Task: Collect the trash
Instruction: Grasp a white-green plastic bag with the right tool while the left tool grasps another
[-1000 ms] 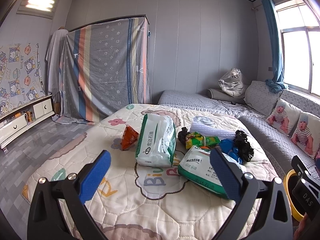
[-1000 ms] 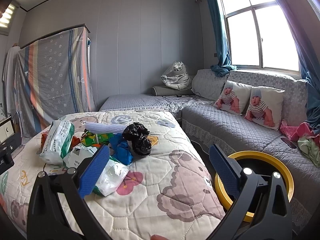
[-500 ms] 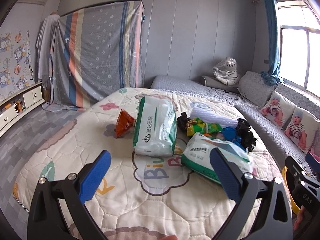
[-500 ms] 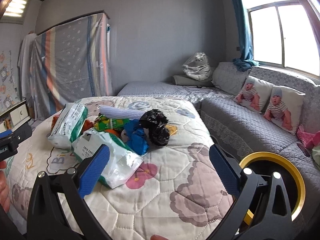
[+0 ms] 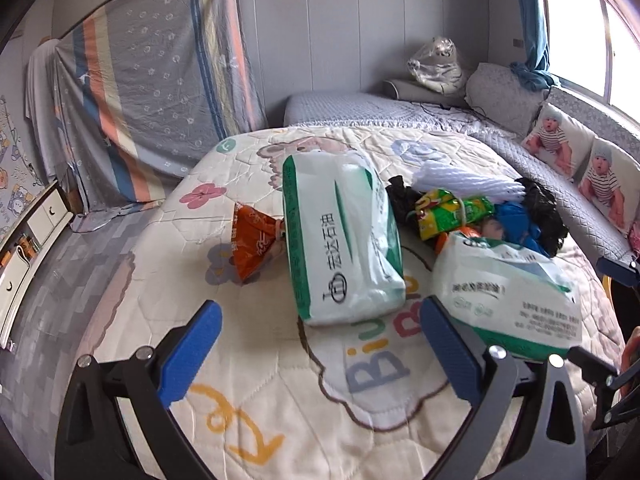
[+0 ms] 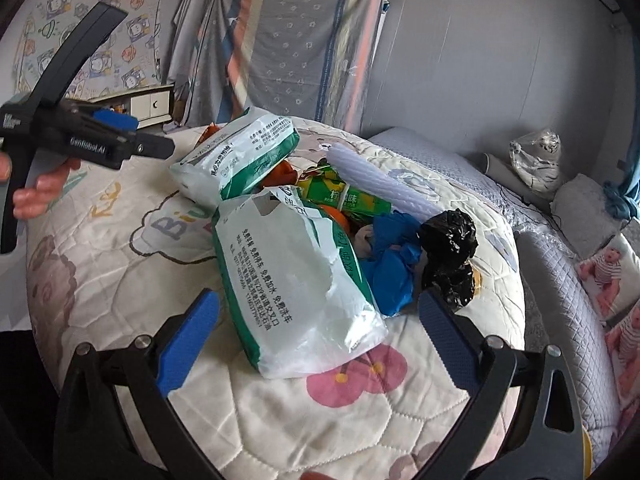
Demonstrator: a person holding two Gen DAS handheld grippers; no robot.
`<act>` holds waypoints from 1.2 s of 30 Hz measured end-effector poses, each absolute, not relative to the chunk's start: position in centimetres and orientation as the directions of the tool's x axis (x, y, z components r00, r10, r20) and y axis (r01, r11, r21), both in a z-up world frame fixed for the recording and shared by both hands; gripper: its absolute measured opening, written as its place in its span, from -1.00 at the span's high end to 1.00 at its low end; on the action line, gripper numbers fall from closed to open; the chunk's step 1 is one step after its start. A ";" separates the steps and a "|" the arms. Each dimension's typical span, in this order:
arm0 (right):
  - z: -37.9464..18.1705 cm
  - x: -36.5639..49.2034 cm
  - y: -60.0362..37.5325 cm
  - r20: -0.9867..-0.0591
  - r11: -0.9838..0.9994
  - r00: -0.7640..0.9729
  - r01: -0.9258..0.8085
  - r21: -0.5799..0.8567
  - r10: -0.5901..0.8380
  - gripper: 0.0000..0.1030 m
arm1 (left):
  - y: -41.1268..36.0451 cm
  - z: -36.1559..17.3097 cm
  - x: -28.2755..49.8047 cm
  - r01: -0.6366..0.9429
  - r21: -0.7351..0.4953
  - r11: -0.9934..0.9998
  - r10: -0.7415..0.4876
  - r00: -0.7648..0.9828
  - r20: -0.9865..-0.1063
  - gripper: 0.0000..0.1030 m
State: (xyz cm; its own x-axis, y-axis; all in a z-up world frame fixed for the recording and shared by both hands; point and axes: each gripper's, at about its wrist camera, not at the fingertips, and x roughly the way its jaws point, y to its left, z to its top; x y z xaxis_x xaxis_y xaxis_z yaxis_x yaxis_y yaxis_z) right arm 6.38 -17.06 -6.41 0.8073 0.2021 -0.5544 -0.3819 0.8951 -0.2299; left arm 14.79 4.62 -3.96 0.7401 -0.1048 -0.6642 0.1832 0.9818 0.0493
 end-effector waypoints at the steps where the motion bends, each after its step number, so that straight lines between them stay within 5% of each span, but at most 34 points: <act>1: -6.7 6.6 -17.0 -0.565 0.886 0.801 -0.393 -0.247 0.197 -0.85 | 4.6 -3.9 15.5 0.190 0.048 0.981 -0.109 0.731 -0.673 -0.86; 8: -7.5 9.0 -15.8 -0.599 0.841 0.779 -0.442 -0.313 0.187 -0.85 | 3.5 -4.9 20.8 0.196 0.025 0.980 -0.117 0.679 -0.724 -0.86; 29: -9.4 16.3 -14.5 -0.763 0.876 0.599 -0.473 -0.091 0.244 -0.84 | 3.0 -10.3 27.3 0.108 -0.105 0.989 -0.148 0.569 -0.809 -0.86; 36: -10.0 16.5 -14.1 -0.797 0.896 0.552 -0.443 -0.030 0.246 -0.64 | 3.1 -11.3 26.9 0.118 -0.119 0.986 -0.165 0.573 -0.803 -0.86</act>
State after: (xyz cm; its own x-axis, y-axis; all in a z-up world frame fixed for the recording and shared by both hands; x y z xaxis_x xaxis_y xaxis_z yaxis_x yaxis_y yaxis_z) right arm 16.51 -14.10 -10.00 0.5520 0.2463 -0.7967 -0.4429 0.8961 -0.0298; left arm 26.95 3.08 -11.32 0.5727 -0.1651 -0.8030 0.1179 0.9859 -0.1186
